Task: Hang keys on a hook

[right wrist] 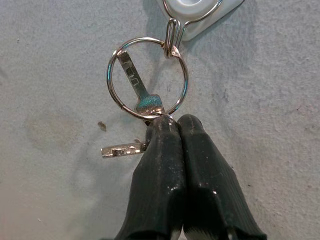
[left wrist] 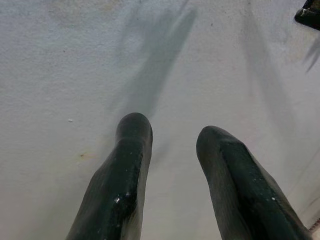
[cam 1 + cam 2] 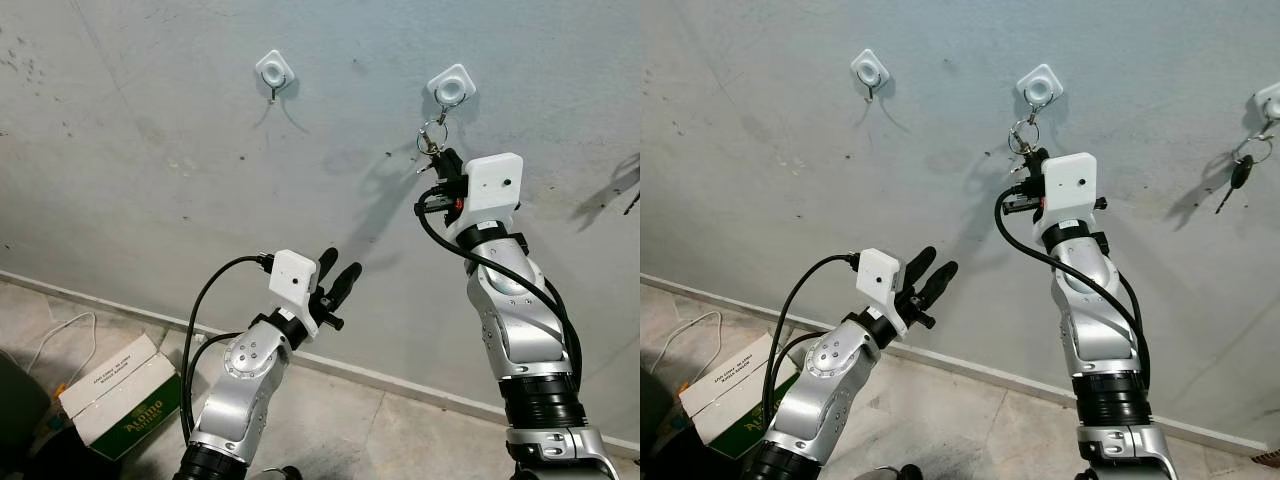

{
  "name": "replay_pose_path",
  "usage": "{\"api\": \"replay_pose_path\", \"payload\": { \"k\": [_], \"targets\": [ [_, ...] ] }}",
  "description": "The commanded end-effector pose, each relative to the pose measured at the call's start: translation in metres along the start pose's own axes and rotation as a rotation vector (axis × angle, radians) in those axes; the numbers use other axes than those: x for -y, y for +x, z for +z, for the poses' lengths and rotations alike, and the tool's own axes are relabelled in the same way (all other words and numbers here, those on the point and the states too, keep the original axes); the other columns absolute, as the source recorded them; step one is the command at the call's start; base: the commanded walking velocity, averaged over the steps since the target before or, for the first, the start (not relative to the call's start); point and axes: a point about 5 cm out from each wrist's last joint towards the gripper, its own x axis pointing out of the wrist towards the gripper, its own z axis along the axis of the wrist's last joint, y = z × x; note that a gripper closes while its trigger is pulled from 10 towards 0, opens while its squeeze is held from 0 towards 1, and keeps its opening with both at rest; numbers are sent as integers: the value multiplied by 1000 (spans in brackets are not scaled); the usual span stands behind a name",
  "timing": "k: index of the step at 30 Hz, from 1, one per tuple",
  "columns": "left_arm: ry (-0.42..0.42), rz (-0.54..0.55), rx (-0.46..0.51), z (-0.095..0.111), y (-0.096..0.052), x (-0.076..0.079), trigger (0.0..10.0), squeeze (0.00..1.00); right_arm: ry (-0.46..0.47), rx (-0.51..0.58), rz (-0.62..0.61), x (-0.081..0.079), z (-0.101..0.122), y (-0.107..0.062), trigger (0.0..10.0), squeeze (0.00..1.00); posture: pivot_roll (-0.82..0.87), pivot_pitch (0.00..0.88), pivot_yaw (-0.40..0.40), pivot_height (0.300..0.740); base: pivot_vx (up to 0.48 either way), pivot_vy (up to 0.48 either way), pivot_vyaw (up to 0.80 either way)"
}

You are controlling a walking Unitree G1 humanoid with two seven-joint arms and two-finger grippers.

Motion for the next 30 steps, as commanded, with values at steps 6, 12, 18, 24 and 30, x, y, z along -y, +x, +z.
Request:
{"api": "replay_pose_path", "payload": {
  "k": [6,12,18,24,30],
  "targets": [
    [-54,-41,128,25,4,10,10000,0,-9,-71,40,-13,-19,-4,10000,0,-96,79,75,740,0,0,0],
    [-50,-49,143,29,4,10,10000,0,-15,-50,23,-11,-15,-3,10000,0,-96,78,75,740,0,0,0],
    [-42,-86,201,43,3,16,10000,0,-24,-48,18,-11,-16,-2,10000,0,-96,78,72,740,0,0,0],
    [-38,-75,219,49,6,14,10000,0,-18,-49,19,-10,-17,-1,10000,0,-95,76,68,740,0,0,0],
    [-31,-54,190,41,0,9,10000,0,-14,-42,10,-8,-16,-2,10000,1000,-97,75,68,740,0,0,0]
  ]
}}
